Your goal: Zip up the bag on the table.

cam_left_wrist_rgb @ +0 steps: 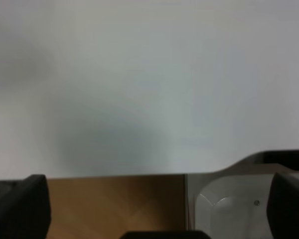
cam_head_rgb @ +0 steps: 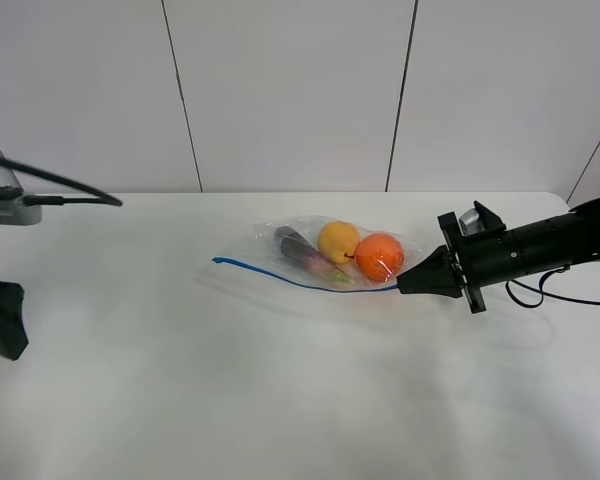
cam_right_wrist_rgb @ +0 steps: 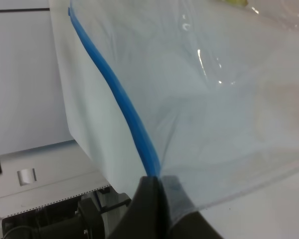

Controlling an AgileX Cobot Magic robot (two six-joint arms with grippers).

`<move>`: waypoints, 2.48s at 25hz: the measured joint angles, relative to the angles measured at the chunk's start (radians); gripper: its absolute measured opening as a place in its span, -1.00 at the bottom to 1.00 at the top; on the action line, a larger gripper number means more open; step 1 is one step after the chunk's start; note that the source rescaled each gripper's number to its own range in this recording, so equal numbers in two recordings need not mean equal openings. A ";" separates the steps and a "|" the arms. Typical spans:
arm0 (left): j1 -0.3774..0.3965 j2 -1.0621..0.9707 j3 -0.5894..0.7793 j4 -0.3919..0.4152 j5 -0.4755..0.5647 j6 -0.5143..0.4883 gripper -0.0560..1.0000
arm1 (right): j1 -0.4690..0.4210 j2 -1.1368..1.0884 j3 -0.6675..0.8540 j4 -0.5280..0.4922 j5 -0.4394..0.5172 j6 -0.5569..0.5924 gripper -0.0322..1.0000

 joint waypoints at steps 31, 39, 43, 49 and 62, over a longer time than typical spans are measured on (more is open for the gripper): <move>0.083 -1.151 0.289 -0.082 -0.048 0.020 1.00 | 0.000 0.000 0.000 0.000 0.001 0.000 -0.94; 0.083 -1.173 0.292 -0.082 -0.045 0.020 1.00 | 0.000 0.000 0.000 -0.035 0.006 0.007 -0.25; 0.083 -1.173 0.292 -0.082 -0.045 0.020 1.00 | 0.000 -0.001 -0.023 -0.092 0.010 0.055 0.77; 0.083 -1.173 0.292 -0.082 -0.045 0.020 1.00 | 0.003 -0.037 -0.255 -0.436 0.014 0.332 0.98; 0.083 -1.173 0.292 -0.082 -0.046 0.020 1.00 | 0.051 -0.042 -0.704 -1.142 0.075 0.686 1.00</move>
